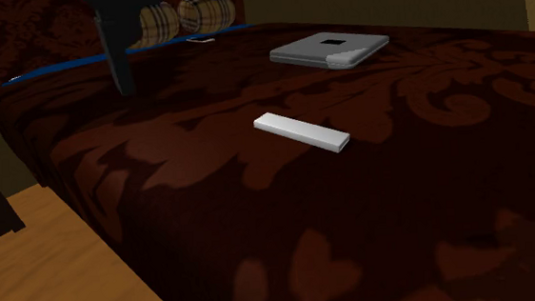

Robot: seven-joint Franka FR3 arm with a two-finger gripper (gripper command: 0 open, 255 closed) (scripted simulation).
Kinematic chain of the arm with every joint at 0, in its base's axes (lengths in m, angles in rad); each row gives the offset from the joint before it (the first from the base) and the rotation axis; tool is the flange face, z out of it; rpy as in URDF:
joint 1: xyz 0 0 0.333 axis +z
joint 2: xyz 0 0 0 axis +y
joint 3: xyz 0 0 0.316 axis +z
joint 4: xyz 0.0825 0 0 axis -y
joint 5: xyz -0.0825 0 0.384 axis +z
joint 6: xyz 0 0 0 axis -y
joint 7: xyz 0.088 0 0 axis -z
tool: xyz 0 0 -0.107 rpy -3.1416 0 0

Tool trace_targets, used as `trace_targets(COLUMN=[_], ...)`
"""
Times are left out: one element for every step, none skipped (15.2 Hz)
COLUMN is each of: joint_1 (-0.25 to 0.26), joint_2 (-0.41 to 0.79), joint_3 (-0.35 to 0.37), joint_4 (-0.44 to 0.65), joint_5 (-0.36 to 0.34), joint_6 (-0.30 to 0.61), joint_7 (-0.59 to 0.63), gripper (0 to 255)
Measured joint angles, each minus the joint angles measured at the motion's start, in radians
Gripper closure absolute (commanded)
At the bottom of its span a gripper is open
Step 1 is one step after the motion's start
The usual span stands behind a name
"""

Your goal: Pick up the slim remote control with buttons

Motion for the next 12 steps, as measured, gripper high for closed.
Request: trace_targets(joint_1=[0.000,-0.003,-0.006,-0.010,-0.013,-0.017,-0.021,-0.024,-0.028,-0.031,-0.035,-0.040], joint_2=[0.000,0.009,0.027,0.034,0.050,0.076,0.102,0.126,0.154,0.187,0.215,0.237], joint_3=[0.000,-0.010,-0.021,-0.036,-0.050,-0.068,-0.084,-0.100,-0.119,-0.136,-0.156,-0.174], joint_4=[0.000,-0.002,0.002,-0.011,-0.012,-0.007,-0.004,-0.002,0.007,0.023,0.027,0.026], joint_5=[0.000,-0.006,-0.014,-0.024,-0.032,-0.043,-0.051,-0.060,-0.069,-0.076,-0.084,-0.091], joint_6=[0.000,0.009,0.021,0.037,0.052,0.070,0.090,0.109,0.125,0.140,0.161,0.181], joint_7=[0.000,-0.012,-0.026,-0.045,-0.063,-0.085,-0.105,-0.125,-0.148,-0.170,-0.195,-0.219], gripper=[0,0,0,0,0,0,0,0,0,0,0,0])
